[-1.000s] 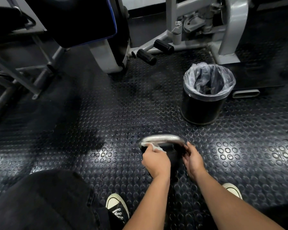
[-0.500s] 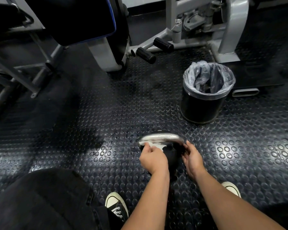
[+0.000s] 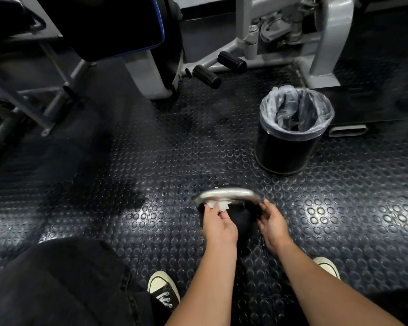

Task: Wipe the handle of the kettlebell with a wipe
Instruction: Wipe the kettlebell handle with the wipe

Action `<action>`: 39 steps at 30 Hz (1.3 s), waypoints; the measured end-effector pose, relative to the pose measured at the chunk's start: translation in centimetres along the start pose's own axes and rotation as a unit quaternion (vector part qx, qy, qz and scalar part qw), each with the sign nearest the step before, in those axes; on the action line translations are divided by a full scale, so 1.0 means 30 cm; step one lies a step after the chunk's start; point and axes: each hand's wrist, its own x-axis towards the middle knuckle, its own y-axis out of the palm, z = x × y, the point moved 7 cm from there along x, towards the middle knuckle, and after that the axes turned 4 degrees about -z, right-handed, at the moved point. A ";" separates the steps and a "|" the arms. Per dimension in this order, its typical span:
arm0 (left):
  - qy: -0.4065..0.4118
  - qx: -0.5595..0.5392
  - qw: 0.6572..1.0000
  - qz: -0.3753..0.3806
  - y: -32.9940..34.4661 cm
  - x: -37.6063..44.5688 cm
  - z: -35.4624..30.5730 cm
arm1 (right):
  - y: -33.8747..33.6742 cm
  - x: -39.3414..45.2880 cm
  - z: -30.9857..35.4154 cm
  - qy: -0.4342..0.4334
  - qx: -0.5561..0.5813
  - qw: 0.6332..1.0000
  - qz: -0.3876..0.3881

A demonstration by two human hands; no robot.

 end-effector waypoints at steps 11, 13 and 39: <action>-0.028 -0.052 0.997 0.047 -0.003 0.034 0.007 | 0.001 0.001 0.002 -0.008 -0.010 1.000 0.011; -0.032 -0.063 0.996 0.059 0.013 0.050 0.007 | -0.004 0.001 0.005 -0.010 -0.009 1.000 0.009; -0.037 -0.053 0.994 0.084 -0.010 0.028 0.015 | 0.005 -0.021 0.016 -0.010 -0.012 1.000 0.005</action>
